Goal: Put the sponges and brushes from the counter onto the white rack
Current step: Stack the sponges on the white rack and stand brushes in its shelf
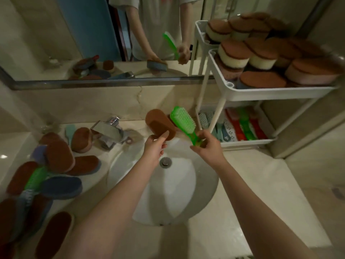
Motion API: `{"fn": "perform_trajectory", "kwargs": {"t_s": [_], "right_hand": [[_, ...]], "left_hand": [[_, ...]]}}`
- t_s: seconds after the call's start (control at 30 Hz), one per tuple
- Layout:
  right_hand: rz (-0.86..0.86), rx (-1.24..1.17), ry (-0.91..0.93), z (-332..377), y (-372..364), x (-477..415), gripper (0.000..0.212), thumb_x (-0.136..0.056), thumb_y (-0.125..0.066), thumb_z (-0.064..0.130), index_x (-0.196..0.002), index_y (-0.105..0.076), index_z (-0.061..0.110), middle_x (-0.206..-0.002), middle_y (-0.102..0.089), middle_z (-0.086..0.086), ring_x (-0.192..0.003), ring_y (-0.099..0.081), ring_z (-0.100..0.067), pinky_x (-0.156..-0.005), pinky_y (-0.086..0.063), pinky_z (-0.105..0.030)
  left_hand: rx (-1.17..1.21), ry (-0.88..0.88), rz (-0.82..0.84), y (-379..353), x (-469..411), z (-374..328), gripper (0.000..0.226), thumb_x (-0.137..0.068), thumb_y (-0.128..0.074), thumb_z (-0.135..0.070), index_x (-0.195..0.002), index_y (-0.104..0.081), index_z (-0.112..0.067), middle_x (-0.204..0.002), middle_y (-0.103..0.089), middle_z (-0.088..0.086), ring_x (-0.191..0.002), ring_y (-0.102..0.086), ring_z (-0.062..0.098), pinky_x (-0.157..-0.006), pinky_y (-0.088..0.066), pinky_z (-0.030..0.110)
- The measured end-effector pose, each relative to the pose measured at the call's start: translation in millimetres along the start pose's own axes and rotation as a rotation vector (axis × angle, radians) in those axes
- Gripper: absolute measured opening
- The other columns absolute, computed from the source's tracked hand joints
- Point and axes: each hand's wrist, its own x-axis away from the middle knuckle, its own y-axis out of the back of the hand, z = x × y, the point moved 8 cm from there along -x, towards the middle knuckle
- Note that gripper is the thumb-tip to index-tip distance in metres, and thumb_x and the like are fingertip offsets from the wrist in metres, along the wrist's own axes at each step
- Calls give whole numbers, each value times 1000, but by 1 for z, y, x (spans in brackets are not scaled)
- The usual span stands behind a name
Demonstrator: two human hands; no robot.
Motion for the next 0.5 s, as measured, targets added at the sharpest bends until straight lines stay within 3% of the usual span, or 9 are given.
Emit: {"fn": "perform_trajectory", "kwargs": {"t_s": [0.13, 0.3, 0.5], "right_hand": [[-98, -58, -33, -29, 26, 24, 34, -70, -79, 2, -93, -57, 14, -81, -56, 8, -56, -46, -9, -55, -40, -9], [-230, -56, -107, -63, 64, 43, 28, -73, -77, 5, -90, -59, 17, -80, -59, 10, -55, -46, -10, -55, -39, -8], [-329, -36, -233, -103, 101, 44, 20, -77, -77, 18, -90, -61, 16, -79, -61, 4, -57, -49, -9, -58, -39, -14]], "left_hand": [[-21, 27, 47, -25, 8, 13, 17, -83, -68, -23, -87, -52, -20, -79, -61, 1, -67, -56, 13, -56, -32, 25], [-74, 3, 105, -59, 18, 19, 30, -83, -69, -28, -104, -53, -14, -81, -62, -1, -68, -57, 11, -55, -31, 25], [-96, -96, 89, -82, 26, 16, 17, -82, -69, -30, -90, -56, -24, -76, -63, -3, -69, -57, 10, -56, -36, 24]]}}
